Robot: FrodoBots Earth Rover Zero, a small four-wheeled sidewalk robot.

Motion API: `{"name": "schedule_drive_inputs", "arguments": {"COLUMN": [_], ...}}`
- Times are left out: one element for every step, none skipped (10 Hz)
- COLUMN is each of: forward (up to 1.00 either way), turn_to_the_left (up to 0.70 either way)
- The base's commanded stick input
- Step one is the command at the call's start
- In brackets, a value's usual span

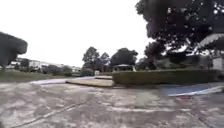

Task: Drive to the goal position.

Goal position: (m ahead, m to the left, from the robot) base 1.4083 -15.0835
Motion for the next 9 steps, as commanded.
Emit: {"name": "schedule_drive_inputs", "arguments": {"forward": [0.50,0.50,0.50,0.50,0.50,0.50,0.50,0.50,0.50], "turn_to_the_left": [0.00,0.00,0.00,0.00,0.00,0.00,0.00,0.00,0.00]}}
